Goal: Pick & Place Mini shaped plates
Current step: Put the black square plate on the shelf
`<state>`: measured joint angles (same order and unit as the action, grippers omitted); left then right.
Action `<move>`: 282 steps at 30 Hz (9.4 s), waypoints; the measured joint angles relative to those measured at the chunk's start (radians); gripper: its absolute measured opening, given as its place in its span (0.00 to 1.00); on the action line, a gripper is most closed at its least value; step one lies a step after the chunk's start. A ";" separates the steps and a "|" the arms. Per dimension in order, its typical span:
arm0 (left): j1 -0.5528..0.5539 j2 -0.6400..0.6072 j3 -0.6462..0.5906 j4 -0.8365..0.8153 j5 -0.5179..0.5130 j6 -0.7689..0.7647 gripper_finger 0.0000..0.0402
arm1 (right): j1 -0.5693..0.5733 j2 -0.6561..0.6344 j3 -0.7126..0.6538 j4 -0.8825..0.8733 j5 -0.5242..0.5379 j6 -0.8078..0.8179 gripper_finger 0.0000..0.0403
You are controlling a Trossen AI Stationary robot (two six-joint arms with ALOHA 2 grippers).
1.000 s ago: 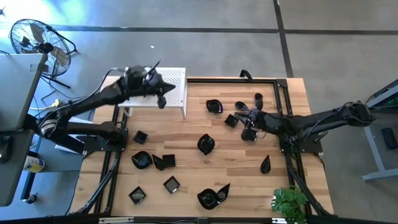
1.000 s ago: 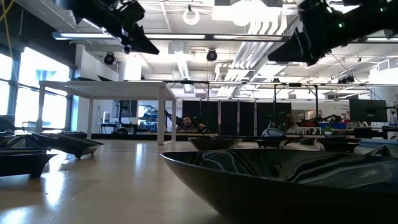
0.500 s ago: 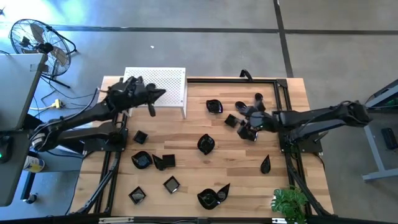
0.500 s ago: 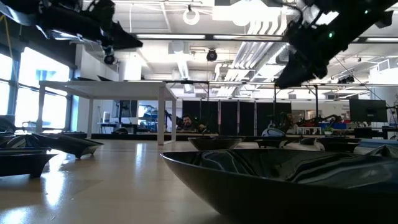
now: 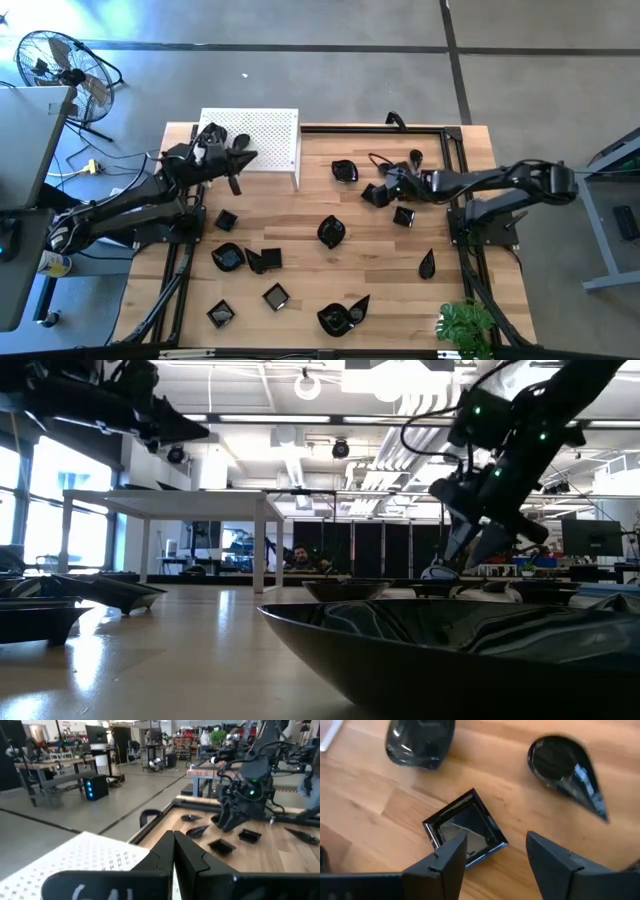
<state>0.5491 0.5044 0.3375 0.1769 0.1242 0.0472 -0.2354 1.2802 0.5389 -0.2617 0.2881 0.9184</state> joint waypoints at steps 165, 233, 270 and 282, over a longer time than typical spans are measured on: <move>-0.209 0.384 0.253 0.040 -0.263 -0.349 0.02 | 0.028 0.523 0.644 0.955 -0.091 -0.738 0.03; 0.323 0.669 0.584 -0.616 0.198 -0.449 0.00 | 0.055 0.524 0.644 0.752 -0.187 -0.807 0.23; 0.285 0.667 0.723 -0.648 0.151 -0.147 0.17 | 0.055 0.524 0.644 0.752 -0.205 -0.846 0.23; 0.155 0.802 0.732 -0.532 0.106 0.037 0.02 | 0.101 0.462 0.623 0.614 -0.330 -0.952 0.01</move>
<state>0.7044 1.3063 1.0695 -0.3554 0.2299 0.0841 -0.1346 1.7420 1.1622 0.3520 -0.0423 -0.0339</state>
